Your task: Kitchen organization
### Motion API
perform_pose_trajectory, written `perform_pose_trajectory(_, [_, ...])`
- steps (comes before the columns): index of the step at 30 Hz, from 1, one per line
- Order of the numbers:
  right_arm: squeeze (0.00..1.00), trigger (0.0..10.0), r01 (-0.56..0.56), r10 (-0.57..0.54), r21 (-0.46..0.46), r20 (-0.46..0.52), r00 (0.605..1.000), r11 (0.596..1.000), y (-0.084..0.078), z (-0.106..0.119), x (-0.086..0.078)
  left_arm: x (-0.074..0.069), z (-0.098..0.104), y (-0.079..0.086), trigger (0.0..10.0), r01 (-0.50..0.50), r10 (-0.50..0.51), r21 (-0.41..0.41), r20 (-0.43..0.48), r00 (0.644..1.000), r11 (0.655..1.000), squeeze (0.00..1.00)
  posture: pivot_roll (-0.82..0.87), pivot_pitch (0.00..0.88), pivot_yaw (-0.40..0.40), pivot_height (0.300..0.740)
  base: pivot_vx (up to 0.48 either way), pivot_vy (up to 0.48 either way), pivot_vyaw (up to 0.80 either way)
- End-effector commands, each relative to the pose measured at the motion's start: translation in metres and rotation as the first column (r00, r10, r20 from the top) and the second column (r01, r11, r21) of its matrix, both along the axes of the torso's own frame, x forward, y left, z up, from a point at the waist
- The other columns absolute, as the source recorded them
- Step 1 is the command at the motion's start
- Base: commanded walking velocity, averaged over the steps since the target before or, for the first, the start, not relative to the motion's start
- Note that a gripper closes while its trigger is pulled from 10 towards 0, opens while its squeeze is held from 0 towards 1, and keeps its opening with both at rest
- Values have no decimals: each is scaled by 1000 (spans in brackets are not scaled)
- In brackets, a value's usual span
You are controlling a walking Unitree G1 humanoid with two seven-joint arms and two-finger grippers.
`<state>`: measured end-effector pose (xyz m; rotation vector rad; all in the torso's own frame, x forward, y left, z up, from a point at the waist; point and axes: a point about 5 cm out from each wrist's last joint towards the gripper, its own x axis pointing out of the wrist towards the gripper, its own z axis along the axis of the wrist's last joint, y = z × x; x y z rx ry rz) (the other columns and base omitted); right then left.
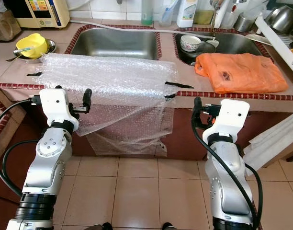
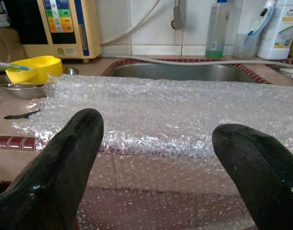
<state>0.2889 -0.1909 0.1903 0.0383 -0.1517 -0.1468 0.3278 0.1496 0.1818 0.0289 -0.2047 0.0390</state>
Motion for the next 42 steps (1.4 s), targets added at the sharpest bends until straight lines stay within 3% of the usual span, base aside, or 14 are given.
perform_pose_trajectory(1, [0, 10000, 8, -8, -1, 21, 1000, 1000, -2, 6, -2, 0, 4, -3, 10000, 13, -13, 4, 6, 1000, 1000, 0, -36, 164, -1, 740, 0, 0, 0])
perform_pose_trajectory(26, [0, 10000, 28, -27, -6, 26, 999, 1000, -5, 7, -2, 2, 2, -5, 10000, 19, -19, 13, -13, 1000, 1000, 0, -39, 163, 7, 740, 0, 424, 0])
perform_pose_trajectory(33, [0, 10000, 39, -37, -29, 60, 997, 999, -7, 12, -3, 1, 4, -9, 10000, 35, -35, -4, 0, 999, 999, 0, -39, 161, 7, 740, 0, 0, 0])
perform_pose_trajectory(35, [0, 10000, 50, -47, -51, 59, 997, 997, -8, 13, -4, 1, 6, -8, 10000, 22, -22, 45, 9, 1000, 999, 0, -40, 162, 7, 740, 0, 0, 0])
perform_pose_trajectory(39, [0, 10000, 56, -54, -46, 40, 998, 997, -8, 12, -2, 0, 5, -10, 10000, 47, -48, 65, 7, 999, 997, 0, -36, 159, 3, 740, 0, 0, 0])
perform_pose_trajectory(42, [0, 10000, 29, -26, -43, 54, 998, 999, -5, 13, -1, -1, 7, -9, 10000, 57, -58, 28, 18, 998, 998, 0, -32, 154, -1, 740, 0, 0, 0])
